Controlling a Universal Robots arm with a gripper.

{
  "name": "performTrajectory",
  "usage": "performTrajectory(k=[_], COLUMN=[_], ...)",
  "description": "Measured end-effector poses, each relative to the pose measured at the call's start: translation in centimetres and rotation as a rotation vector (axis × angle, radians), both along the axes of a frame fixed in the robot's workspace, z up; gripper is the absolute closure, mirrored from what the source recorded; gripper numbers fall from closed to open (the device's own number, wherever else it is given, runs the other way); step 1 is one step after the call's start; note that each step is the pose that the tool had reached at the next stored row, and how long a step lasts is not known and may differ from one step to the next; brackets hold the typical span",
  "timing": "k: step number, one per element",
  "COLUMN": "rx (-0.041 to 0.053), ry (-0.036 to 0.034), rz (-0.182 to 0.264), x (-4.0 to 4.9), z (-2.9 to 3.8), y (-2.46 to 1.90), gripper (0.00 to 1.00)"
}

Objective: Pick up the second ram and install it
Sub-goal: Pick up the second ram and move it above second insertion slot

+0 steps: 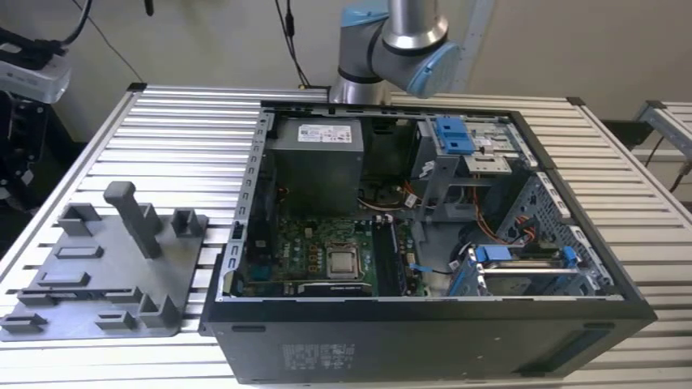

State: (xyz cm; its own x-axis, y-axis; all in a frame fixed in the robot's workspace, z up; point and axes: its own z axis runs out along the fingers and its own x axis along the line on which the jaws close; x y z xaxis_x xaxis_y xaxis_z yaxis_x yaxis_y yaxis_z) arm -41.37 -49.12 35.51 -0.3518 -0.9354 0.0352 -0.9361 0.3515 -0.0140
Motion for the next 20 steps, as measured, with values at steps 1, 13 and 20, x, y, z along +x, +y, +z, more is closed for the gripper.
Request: performTrajectory(k=[1, 13, 20], rx=[0.0000, 0.1006, 0.1037], ry=[-0.0001, -0.0011, 0.0040], rz=[0.011, 0.078, 0.163], x=[0.01, -0.14, -0.25], z=[0.00, -0.22, -0.51], y=[0.00, 0.00, -0.01], gripper=[0.89, 0.89, 0.89])
